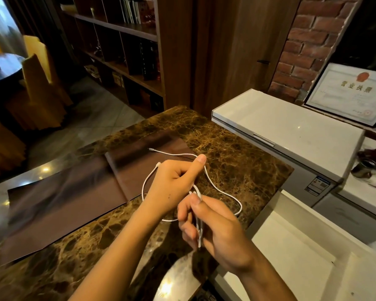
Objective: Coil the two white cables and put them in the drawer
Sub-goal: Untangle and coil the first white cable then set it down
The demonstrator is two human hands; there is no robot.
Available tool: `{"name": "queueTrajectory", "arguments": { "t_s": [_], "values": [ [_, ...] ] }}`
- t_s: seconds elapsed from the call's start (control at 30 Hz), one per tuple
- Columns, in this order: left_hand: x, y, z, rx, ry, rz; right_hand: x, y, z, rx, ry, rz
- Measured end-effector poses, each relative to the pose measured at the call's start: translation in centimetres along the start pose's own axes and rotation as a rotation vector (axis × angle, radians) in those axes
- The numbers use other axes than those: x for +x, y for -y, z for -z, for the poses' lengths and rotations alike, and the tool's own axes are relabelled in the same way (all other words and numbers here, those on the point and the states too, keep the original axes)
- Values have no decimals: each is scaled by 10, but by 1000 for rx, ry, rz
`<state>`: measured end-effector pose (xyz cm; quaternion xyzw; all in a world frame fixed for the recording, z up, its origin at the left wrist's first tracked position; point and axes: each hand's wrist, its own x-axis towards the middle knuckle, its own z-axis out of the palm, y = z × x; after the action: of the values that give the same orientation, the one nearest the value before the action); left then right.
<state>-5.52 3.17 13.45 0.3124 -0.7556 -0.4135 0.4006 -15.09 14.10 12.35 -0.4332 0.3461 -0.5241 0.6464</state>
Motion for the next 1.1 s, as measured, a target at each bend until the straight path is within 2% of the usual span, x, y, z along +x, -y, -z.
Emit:
{"name": "queueTrajectory", "arguments": {
  "t_s": [0.17,0.23,0.3,0.33,0.37,0.4,0.43,0.47,0.53,0.57,0.63,0.77,1.1],
  "values": [
    [-14,-12,4,-124,-29,203,2,19,-3,108,84,45],
    [-24,-9,-10,-104,77,300,4,26,-5,155,100,74],
    [-47,-12,-39,-90,240,564,7,33,-7,175,99,107],
    [-54,-26,-43,183,148,811,9,37,-7,164,91,122],
    [-56,-26,-55,498,115,880,11,40,-6,147,81,134],
    [-60,-21,-57,347,82,758,13,43,-5,129,70,145],
    [-67,-12,-53,11,100,599,15,46,-4,114,61,156],
    [-55,-10,-48,-123,131,535,16,48,-2,103,52,165],
    [-42,1,-30,-60,-41,423,20,51,2,94,36,171],
    [-46,10,-26,-57,-52,302,21,52,5,95,29,173],
    [-51,8,-34,-105,14,227,25,53,9,99,8,184],
    [-59,2,-30,-129,82,227,32,57,17,170,-27,210],
    [-62,-21,-22,175,150,114,42,44,32,95,-127,183]
  ]
}}
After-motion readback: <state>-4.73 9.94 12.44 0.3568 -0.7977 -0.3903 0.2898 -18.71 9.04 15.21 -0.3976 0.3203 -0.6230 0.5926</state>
